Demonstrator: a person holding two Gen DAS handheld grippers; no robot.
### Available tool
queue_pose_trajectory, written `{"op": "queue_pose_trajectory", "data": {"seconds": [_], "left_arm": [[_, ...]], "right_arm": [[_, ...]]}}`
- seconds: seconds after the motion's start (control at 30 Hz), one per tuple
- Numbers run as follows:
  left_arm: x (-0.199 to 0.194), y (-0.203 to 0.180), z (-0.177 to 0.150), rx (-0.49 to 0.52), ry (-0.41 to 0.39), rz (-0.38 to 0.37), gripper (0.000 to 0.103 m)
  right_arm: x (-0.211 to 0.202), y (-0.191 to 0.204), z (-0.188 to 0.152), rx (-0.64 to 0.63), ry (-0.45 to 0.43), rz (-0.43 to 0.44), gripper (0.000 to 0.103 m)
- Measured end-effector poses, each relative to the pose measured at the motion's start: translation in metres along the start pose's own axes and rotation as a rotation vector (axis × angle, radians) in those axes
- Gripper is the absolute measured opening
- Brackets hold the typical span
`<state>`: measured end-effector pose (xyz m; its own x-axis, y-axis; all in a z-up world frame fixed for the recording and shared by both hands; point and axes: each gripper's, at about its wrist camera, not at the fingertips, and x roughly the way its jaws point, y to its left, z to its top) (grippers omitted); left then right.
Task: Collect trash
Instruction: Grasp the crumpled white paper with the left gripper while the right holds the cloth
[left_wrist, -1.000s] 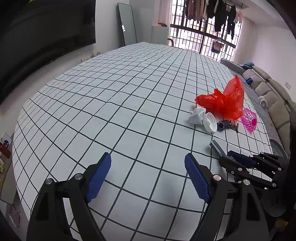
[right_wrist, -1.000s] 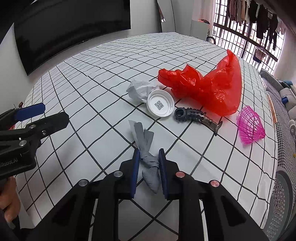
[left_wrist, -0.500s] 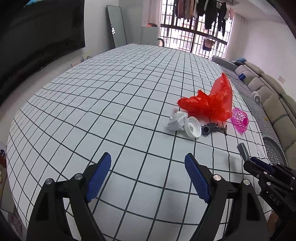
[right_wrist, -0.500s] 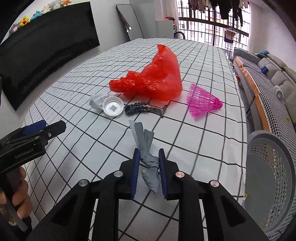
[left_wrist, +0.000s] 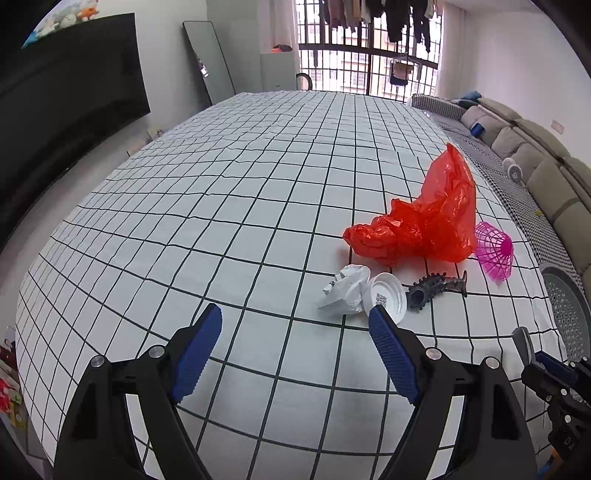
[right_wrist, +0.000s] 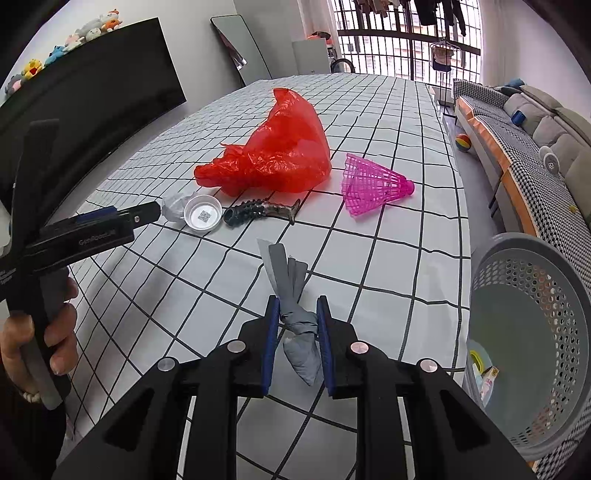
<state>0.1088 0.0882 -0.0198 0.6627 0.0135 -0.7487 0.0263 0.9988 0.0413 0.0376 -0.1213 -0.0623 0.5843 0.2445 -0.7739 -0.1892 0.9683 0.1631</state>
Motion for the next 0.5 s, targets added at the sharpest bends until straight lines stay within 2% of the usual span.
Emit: {"op": "queue_pose_trajectory", "data": {"seconds": [0.3,0.5], "left_arm": [[0.032,-0.001,0.002,0.026,0.069,0.009,0.08],[0.032,-0.012,0.003,0.07,0.054,0.02,0.08]], "right_arm": [[0.005,-0.003,-0.001,0.014,0.006,0.011,0.02],[0.007,-0.007,0.0,0.024,0.01,0.01,0.02]]}}
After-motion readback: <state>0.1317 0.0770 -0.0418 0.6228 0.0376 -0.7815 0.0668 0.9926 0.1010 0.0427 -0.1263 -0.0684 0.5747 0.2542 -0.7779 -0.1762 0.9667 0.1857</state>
